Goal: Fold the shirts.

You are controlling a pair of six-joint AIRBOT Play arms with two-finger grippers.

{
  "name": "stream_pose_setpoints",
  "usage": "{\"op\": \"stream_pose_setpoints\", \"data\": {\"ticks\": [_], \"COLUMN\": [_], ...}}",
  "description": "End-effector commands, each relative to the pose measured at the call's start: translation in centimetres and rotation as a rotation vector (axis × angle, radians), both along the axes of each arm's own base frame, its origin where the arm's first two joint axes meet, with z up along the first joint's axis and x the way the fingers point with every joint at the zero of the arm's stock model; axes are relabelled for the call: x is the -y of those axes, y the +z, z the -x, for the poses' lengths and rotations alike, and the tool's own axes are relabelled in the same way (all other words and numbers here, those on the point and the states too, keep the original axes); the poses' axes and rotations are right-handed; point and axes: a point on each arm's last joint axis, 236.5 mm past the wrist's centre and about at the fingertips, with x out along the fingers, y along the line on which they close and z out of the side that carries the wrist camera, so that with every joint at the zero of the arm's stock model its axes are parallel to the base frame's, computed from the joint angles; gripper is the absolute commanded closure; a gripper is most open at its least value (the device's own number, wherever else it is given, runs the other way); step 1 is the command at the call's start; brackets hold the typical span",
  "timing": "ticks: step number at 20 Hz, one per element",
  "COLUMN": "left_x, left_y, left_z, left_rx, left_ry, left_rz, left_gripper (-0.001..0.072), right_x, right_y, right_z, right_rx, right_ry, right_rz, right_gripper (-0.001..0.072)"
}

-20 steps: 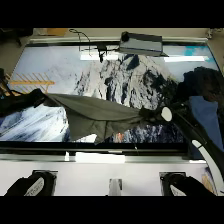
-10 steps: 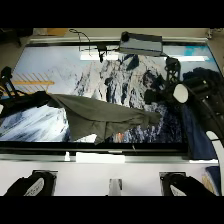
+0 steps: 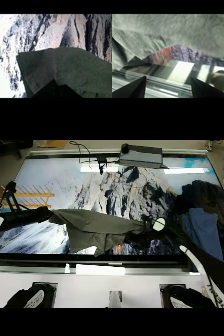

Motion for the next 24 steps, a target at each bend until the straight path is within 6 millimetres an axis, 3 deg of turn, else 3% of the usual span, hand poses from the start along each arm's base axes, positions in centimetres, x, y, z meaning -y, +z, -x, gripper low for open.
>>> {"op": "stream_pose_setpoints", "data": {"ticks": [1, 5, 8, 9, 10, 11, 12, 14, 16, 17, 18, 19, 20, 21, 22, 23, 24], "left_x": [0.2, 0.2, 0.2, 0.2, 0.2, 0.2, 0.3, 0.3, 0.3, 0.2, 0.2, 0.2, 0.2, 0.1, 0.2, 0.2, 0.2], "left_y": [-0.2, -0.2, -0.2, -0.2, -0.2, -0.2, -0.3, 0.2, 2.9, 5.7, 9.5, 14.1, 19.8, 25.6, 31.8, 37.2, 42.3], "left_z": [0.4, 0.4, 0.4, 0.4, 0.4, 0.4, 0.5, 0.5, 0.0, -0.5, -1.0, -1.2, -0.8, 0.1, 1.8, 4.0, 6.7], "left_rx": [-0.017, -0.017, -0.018, -0.018, -0.018, -0.022, -0.027, -0.016, 0.047, 0.113, 0.206, 0.314, 0.445, 0.574, 0.718, 0.851, 0.980], "left_ry": [-0.011, -0.011, -0.011, -0.011, -0.010, -0.006, -0.007, -0.008, -0.013, -0.013, -0.022, -0.034, -0.037, -0.032, -0.024, -0.014, -0.003], "left_rz": [0.002, 0.002, 0.003, 0.003, 0.004, 0.008, 0.010, 0.009, 0.002, -0.004, -0.022, -0.045, -0.065, -0.082, -0.094, -0.107, -0.117], "left_gripper": [0.0668, 0.0668, 0.0669, 0.0668, 0.0668, 0.0668, 0.0669, 0.0669, 0.0669, 0.0669, 0.0669, 0.0669, 0.0669, 0.0669, 0.0669, 0.0669, 0.0669], "right_x": [-2.0, -2.5, -2.7, -2.7, -2.7, -3.0, -3.4, -4.6, -4.3, -3.5, -2.3, -0.4, 2.2, 5.8, 9.4, 12.8, 15.3], "right_y": [-1.9, -3.4, -4.4, -4.4, -4.2, -3.9, -3.1, 0.6, 6.5, 10.9, 16.0, 22.7, 29.9, 38.1, 45.6, 52.6, 57.4], "right_z": [-2.0, -3.7, -5.0, -5.6, -6.1, -6.1, -6.1, -6.2, -7.3, -8.5, -10.0, -11.2, -11.9, -11.5, -9.7, -6.5, -2.9], "right_rx": [-0.010, -0.027, -0.037, -0.028, -0.018, -0.018, 0.010, 0.130, 0.315, 0.467, 0.640, 0.845, 1.047, 1.262, 1.440, 1.608, 1.733], "right_ry": [-0.154, -0.268, -0.355, -0.384, -0.401, -0.393, -0.334, -0.135, 0.027, 0.097, 0.130, 0.136, 0.098, 0.005, -0.116, -0.236, -0.311], "right_rz": [-0.097, -0.124, -0.144, -0.151, -0.157, -0.166, -0.181, -0.223, -0.197, -0.152, -0.099, -0.023, 0.060, 0.154, 0.218, 0.255, 0.273], "right_gripper": [0.0167, 0.0172, 0.0235, 0.0352, 0.0549, 0.0693, 0.0693, 0.0693, 0.0693, 0.0693, 0.0693, 0.0693, 0.0693, 0.0693, 0.0693, 0.0693, 0.0693]}}
